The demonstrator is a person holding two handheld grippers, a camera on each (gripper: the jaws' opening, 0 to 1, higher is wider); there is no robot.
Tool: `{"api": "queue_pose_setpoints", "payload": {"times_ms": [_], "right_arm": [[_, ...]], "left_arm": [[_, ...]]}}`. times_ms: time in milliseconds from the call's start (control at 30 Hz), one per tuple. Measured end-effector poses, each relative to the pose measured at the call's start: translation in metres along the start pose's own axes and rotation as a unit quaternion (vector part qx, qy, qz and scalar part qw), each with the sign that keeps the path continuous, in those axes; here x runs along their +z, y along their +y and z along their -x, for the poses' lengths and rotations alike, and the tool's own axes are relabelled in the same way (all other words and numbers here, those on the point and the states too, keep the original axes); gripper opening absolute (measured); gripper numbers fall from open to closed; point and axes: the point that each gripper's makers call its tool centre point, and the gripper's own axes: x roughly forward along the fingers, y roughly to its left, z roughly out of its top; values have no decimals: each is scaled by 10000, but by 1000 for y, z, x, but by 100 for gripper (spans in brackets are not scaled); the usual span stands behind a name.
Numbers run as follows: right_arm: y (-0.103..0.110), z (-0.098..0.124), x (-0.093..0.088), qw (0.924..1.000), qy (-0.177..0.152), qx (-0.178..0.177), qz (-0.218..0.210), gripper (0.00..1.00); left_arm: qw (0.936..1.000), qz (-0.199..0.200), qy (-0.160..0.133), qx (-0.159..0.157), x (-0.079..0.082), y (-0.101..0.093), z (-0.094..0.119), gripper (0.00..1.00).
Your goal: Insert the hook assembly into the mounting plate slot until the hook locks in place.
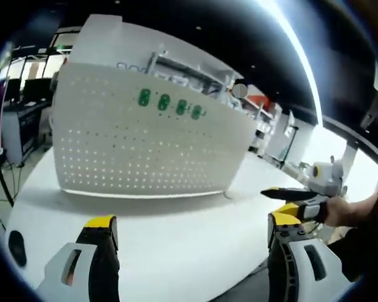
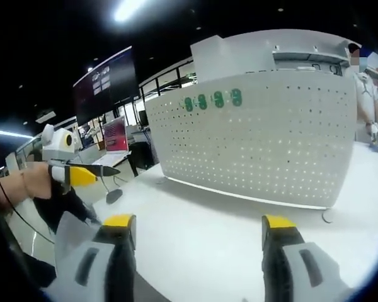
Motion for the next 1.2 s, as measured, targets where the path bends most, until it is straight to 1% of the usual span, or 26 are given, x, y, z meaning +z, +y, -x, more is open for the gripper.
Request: {"api": "queue_pose_setpoints", "payload": {"times_ms": [200,267,467,567,700,800,1067,1133,1200], "right_arm": [[3,6,-5,9999,25,-122,-84,84],[4,8,-6,9998,23,-164,-138,84],[8,12,-11,9993,77,-326,-153,87],[12,13,-16,9990,107,-379,-193,89],[18,13,-23,9987,171,-416,-233,89],[23,13,-22,9985,164,-419,-304,89],[29,14,-21,9983,140,-487,-285,89],[30,15,-22,9980,146,-572,-242,91],[32,15,-22,9979,149,-582,-243,92]], "left_arm": [[9999,15,71,-73,-5,-4,7,100],[9999,-75,36,-107,-4,-5,9,100],[9996,-14,144,-237,-6,-6,12,100],[9993,2,181,-319,-11,-8,15,100],[9989,43,265,-378,-19,-8,20,100],[9984,87,362,-420,-25,-8,24,100],[9983,81,338,-464,-22,-4,34,100],[9982,69,345,-483,-22,-4,36,100],[9981,86,349,-506,-23,-4,38,100]]}}
